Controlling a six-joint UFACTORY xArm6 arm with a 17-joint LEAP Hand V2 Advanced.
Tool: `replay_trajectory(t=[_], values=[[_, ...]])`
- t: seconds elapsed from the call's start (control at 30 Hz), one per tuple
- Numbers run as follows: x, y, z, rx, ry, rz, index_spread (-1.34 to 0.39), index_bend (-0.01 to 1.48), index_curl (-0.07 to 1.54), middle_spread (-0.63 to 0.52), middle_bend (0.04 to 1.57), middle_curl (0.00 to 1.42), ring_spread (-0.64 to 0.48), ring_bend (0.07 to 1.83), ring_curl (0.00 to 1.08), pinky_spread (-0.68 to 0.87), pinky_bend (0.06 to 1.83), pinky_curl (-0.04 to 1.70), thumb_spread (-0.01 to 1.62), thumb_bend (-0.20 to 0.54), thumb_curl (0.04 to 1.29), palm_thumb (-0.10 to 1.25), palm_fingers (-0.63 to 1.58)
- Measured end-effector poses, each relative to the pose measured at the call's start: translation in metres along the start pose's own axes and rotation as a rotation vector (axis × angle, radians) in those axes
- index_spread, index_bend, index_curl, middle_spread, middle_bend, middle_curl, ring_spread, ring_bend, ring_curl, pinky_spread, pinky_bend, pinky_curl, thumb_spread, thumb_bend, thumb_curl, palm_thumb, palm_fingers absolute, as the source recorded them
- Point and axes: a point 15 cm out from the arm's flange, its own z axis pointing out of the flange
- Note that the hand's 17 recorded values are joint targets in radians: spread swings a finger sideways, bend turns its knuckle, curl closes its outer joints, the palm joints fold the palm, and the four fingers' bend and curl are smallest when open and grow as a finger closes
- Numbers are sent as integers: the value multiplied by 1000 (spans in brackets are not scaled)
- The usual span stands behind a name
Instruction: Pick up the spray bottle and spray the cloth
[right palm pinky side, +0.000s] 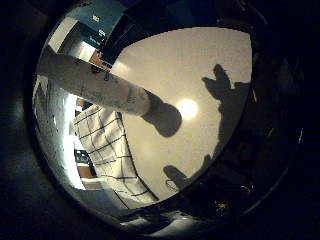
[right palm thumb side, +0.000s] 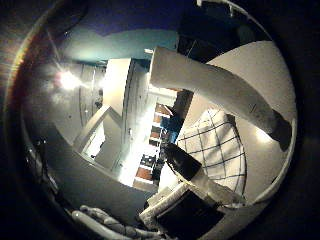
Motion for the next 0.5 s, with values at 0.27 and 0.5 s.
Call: replay_trajectory(t=[0.27, 0.5], values=[[-5, -6, 24, -13, 4, -12, -45, 155, 267, 269, 314, 354, 299, 546, 259, 398, 533, 275, 1064, -23, 321, 589, 125], [-22, -16, 55, -15, 0, -41, -20, 157, 273, 245, 359, 364, 291, 564, 258, 400, 480, 259, 1063, -24, 323, 589, 186]])
